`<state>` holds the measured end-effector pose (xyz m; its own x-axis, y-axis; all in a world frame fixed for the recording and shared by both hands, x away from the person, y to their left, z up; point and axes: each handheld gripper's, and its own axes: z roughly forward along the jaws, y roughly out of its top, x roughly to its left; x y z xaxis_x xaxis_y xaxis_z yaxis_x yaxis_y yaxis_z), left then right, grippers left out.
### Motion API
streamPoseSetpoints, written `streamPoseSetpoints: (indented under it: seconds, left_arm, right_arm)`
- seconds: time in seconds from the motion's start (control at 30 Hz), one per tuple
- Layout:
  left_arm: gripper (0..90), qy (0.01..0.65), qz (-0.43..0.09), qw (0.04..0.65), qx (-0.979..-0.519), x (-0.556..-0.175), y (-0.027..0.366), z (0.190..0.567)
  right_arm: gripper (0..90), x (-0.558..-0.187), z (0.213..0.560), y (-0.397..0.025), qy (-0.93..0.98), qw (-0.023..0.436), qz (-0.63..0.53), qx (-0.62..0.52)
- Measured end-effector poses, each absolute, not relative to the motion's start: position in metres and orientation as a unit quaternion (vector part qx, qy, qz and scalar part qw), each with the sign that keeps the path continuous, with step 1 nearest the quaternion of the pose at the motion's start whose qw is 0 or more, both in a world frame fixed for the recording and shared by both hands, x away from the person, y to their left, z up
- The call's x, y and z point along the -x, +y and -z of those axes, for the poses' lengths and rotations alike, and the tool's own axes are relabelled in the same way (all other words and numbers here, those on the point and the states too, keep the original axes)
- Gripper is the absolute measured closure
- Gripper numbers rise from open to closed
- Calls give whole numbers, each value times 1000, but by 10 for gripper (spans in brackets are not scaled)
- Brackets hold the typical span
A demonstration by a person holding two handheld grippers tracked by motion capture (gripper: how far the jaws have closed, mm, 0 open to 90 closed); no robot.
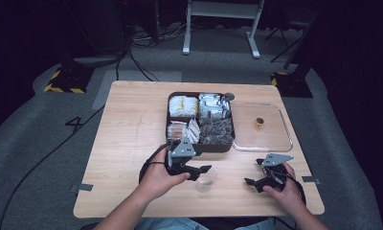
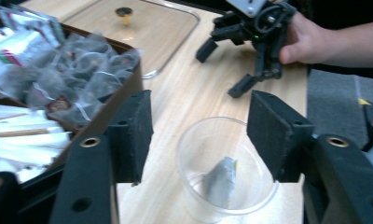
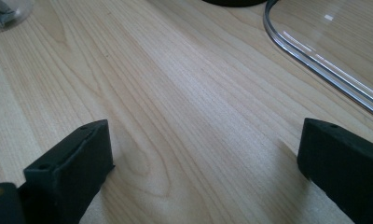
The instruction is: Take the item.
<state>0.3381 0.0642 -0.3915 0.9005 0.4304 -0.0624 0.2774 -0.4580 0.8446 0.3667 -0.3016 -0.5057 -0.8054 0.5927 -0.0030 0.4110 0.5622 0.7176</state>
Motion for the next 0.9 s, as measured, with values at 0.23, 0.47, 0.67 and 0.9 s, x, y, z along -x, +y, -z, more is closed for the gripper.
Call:
streamPoseSetpoints:
  seconds: [0.23, 0.47, 0.67, 0.9]
  left_arm:
    - [352, 231, -122, 456, -851, -338, 77, 384]
    - [329, 253, -140, 440, -850, -333, 95, 382]
    - [320, 274, -159, 427, -847, -326, 113, 383]
    - [308, 304, -168, 405, -846, -319, 134, 388]
  right_arm:
    - [33, -367, 506, -302, 875, 123, -369, -287]
    - [34, -365, 506, -301, 873, 125, -369, -293]
    - [34, -365, 506, -301, 872, 127, -368, -297]
    - [33, -365, 506, -301, 872, 127, -368, -297]
